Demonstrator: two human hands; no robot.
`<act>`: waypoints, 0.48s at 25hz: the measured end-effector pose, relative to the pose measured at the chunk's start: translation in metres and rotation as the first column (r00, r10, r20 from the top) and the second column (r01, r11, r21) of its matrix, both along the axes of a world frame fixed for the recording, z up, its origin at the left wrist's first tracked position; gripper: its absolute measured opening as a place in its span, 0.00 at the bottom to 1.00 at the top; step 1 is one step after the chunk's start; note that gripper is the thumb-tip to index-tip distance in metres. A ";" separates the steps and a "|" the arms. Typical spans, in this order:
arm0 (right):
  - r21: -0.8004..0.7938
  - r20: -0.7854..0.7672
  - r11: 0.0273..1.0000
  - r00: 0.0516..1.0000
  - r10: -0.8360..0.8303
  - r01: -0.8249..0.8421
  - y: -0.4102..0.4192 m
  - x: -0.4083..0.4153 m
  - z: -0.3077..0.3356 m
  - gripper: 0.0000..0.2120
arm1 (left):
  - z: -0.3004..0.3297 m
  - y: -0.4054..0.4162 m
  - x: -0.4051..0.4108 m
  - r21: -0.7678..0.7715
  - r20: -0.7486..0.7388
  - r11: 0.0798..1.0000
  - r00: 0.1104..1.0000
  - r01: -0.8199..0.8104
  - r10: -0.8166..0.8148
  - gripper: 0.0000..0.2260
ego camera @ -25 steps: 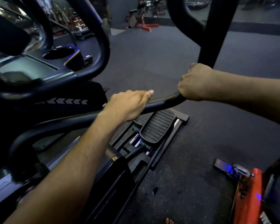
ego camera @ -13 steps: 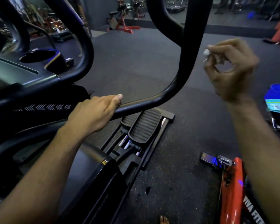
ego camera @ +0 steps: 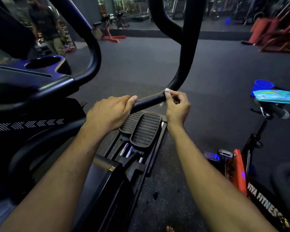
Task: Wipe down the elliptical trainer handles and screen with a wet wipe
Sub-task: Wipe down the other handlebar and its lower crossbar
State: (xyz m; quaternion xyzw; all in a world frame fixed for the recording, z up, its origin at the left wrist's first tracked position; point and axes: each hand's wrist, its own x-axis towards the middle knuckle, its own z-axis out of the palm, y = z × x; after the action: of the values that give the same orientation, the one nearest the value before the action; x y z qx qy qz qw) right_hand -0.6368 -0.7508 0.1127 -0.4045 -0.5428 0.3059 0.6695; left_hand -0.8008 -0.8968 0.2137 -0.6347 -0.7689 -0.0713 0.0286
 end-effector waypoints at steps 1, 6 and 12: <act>-0.016 -0.004 1.000 1.000 -0.016 0.016 0.003 0.002 0.002 0.06 | 0.000 0.000 -0.001 -0.005 0.006 1.000 1.000 0.008 -0.008 0.26; 0.301 0.279 0.940 0.928 -0.247 0.159 0.045 0.043 0.054 0.05 | -0.002 -0.001 0.001 -0.007 -0.053 1.000 0.998 0.022 -0.022 0.23; 0.555 0.322 0.824 0.885 -0.337 0.112 0.060 0.055 0.059 0.04 | -0.004 -0.002 0.005 0.008 -0.082 1.000 0.997 0.018 -0.017 0.24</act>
State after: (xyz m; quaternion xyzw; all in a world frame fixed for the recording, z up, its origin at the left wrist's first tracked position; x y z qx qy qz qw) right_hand -0.5814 -0.6906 0.1720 -0.3247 -0.6792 -0.0265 0.6576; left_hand -0.7962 -0.8989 0.2092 -0.6435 -0.7613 -0.0490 0.0622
